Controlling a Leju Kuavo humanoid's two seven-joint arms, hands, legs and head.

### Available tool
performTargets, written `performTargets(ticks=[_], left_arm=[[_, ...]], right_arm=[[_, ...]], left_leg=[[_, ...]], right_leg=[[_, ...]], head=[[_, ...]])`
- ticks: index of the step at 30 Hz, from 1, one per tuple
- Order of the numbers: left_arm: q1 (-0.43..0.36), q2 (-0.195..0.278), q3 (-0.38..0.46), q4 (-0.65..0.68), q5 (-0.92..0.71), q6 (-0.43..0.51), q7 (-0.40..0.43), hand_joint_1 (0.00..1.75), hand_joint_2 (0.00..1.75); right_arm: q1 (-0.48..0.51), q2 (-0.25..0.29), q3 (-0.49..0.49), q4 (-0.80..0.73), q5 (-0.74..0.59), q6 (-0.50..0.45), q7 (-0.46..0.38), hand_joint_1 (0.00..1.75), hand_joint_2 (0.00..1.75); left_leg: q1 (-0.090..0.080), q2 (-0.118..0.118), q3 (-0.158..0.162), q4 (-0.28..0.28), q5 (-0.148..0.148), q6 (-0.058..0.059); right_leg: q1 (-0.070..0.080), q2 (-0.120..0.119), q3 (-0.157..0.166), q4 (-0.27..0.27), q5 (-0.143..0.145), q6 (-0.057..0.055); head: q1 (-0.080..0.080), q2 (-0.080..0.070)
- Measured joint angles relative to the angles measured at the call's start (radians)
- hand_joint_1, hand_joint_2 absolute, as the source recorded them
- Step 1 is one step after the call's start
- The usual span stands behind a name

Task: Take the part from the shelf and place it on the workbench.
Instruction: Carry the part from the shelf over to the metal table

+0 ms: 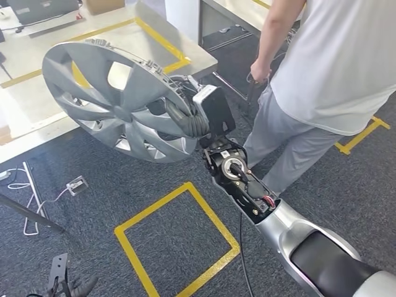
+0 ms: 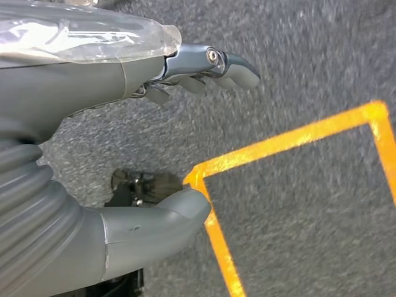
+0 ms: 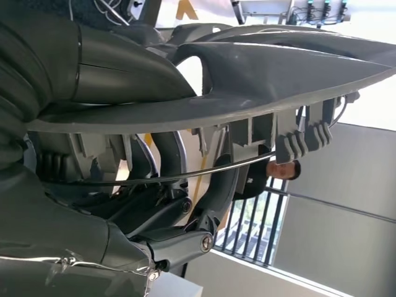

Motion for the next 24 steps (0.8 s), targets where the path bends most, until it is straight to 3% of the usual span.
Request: performTargets(ticks=[2,4,7,8,9,10,12,14,17,19,22,23,24], left_arm=[[-0.001,0.0,0.0,0.0,0.001,0.0,0.0,0.0,1.75],[-0.003,0.001,0.0,0.0,0.002,0.0,-0.001,0.0,1.75],[-0.001,0.002,0.0,0.0,0.003,0.0,-0.003,0.0,1.75],[0.001,0.002,0.0,0.0,0.003,0.0,-0.003,0.0,1.75],[0.003,0.002,0.0,0.0,0.003,0.0,-0.003,0.0,1.75],[0.004,0.002,0.0,0.0,0.003,0.0,-0.003,0.0,1.75],[0.003,0.003,0.0,0.0,0.003,0.0,-0.004,0.0,1.75],[0.001,0.003,0.0,0.0,0.003,0.0,-0.006,0.0,1.75],[0.0,0.002,0.0,0.0,0.002,0.0,-0.006,0.0,1.75],[-0.002,0.002,0.0,0.0,0.002,0.0,-0.006,0.0,1.75],[-0.005,0.003,0.0,0.0,0.001,0.002,-0.006,0.0,1.75],[-0.005,0.003,0.0,0.0,0.001,0.002,-0.005,0.0,1.75],[-0.005,0.002,0.0,0.0,0.002,0.003,-0.005,0.0,1.75]], right_arm=[[0.0,0.0,0.0,-0.003,0.001,0.0,0.0,1.75,1.75],[-0.002,0.0,0.0,-0.005,0.004,0.0,0.0,1.75,1.75],[-0.004,0.0,0.0,-0.007,0.006,-0.002,-0.001,1.75,1.75],[-0.003,0.0,0.0,-0.007,0.006,-0.002,-0.001,1.75,1.75],[-0.001,0.0,0.0,-0.007,0.006,-0.002,0.0,1.75,1.75],[0.0,0.0,0.0,-0.007,0.006,-0.002,0.0,1.75,1.75],[0.0,0.0,0.0,-0.007,0.007,-0.001,0.0,1.75,1.75],[-0.002,0.0,0.0,-0.009,0.008,-0.002,0.0,1.75,1.75],[-0.004,0.0,-0.001,-0.013,0.016,-0.004,0.004,1.75,1.75],[-0.006,0.0,-0.001,-0.017,0.023,-0.006,0.008,1.75,1.75],[-0.008,-0.001,-0.001,-0.021,0.031,-0.009,0.012,1.75,1.75],[-0.007,-0.002,-0.001,-0.023,0.033,-0.009,0.014,1.75,1.75],[-0.005,-0.003,-0.001,-0.023,0.034,-0.009,0.017,1.75,1.75]], left_leg=[[0.0,0.002,0.0,0.002,-0.005,-0.009],[0.001,0.004,-0.022,0.051,-0.03,-0.023],[0.013,0.005,-0.138,0.252,-0.098,-0.041],[0.017,0.006,-0.172,0.296,-0.102,-0.045],[0.02,0.006,-0.186,0.302,-0.086,-0.048],[0.023,0.007,-0.178,0.266,-0.051,-0.05],[0.026,0.011,-0.12,0.122,0.035,-0.052],[0.025,0.014,-0.074,0.019,0.065,-0.043],[0.023,0.012,-0.059,-0.002,0.045,-0.018],[0.022,0.01,-0.043,-0.003,0.034,-0.002],[0.015,0.008,-0.019,-0.004,0.016,0.013],[0.012,0.007,-0.01,-0.004,0.008,0.015],[0.009,0.005,0.003,-0.004,-0.001,0.016]], right_leg=[[-0.005,0.001,0.011,-0.018,-0.006,-0.005],[-0.012,0.0,0.025,-0.031,-0.007,-0.01],[-0.015,-0.002,0.037,-0.035,-0.016,-0.017],[-0.016,-0.001,0.041,-0.035,-0.021,-0.016],[-0.018,0.0,0.047,-0.035,-0.026,-0.014],[-0.02,0.0,0.054,-0.035,-0.032,-0.011],[-0.022,0.001,0.07,-0.033,-0.048,0.001],[-0.018,0.003,0.077,-0.032,-0.061,0.014],[-0.017,0.003,0.085,-0.032,-0.073,0.03],[-0.019,0.001,0.067,0.017,-0.099,0.036],[-0.017,-0.001,-0.046,0.22,-0.165,0.034],[-0.015,-0.001,-0.082,0.268,-0.177,0.033],[-0.012,-0.001,-0.104,0.281,-0.173,0.029]], head=[[0.002,0.0],[-0.001,0.0],[-0.006,0.0],[-0.007,0.0],[-0.008,0.0],[-0.008,0.0],[-0.01,0.0],[-0.015,0.0],[-0.013,0.0],[-0.008,0.0],[-0.002,0.0],[-0.001,0.0],[0.001,0.0]])
